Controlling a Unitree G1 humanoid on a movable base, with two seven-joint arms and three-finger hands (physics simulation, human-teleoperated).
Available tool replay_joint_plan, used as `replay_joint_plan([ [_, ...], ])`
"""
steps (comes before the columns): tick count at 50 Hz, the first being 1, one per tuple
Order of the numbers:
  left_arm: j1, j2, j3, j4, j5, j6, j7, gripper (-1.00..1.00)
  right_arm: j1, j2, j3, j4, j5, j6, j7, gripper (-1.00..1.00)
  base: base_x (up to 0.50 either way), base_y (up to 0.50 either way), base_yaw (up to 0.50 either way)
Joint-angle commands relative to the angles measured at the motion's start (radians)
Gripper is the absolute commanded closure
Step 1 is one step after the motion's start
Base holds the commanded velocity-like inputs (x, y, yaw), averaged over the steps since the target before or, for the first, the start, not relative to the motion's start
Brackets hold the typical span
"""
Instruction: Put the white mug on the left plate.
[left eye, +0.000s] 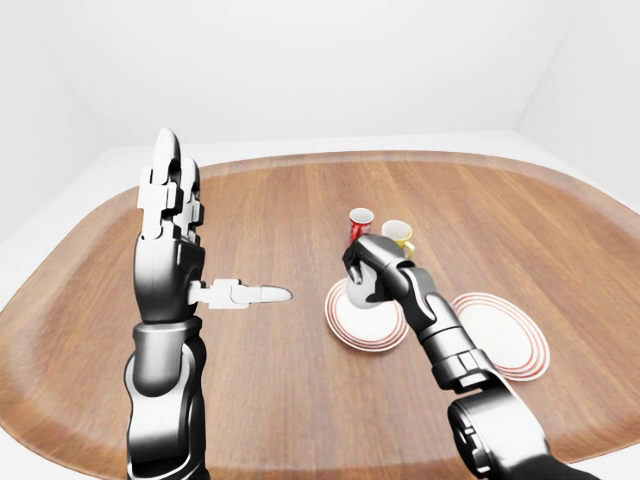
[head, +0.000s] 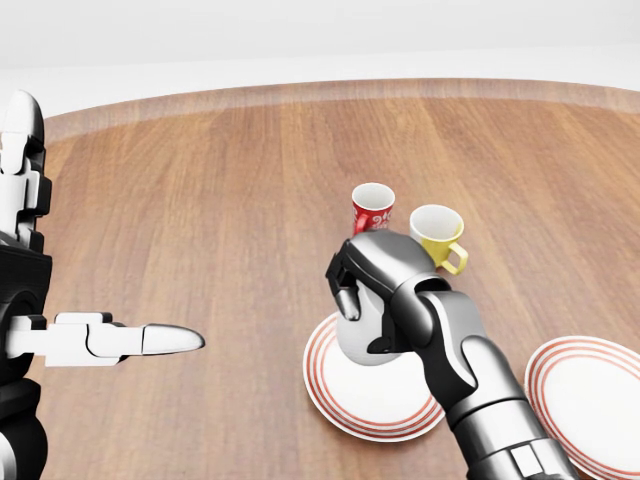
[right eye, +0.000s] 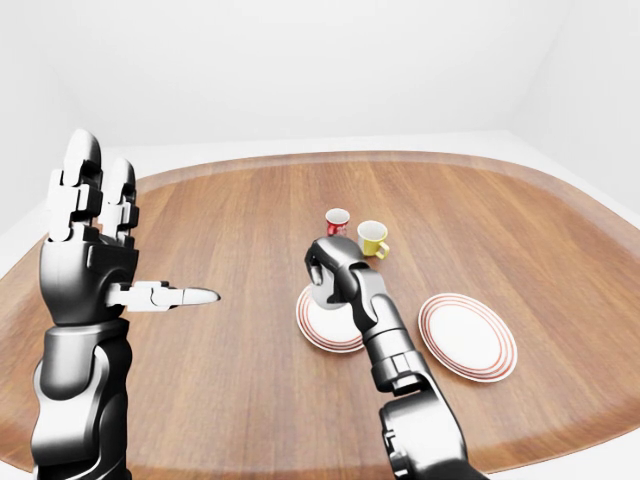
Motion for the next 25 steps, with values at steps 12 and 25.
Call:
replay_joint_plan([
  [12,0.006,-0.002,-0.003,0.002,0.003,0.0,-0.001,-1.0,-0.065,-0.015,0.021,0.227,-0.19,0.0,-0.104,1.0,0.0,0.0,0.0],
  [25,0.004,-0.002,-0.002,0.005,0.003,0.0,-0.001,-1.0,-0.111,-0.011,0.029,0.326,-0.207,0.0,-0.143,1.0,0.0,0.0,0.0],
])
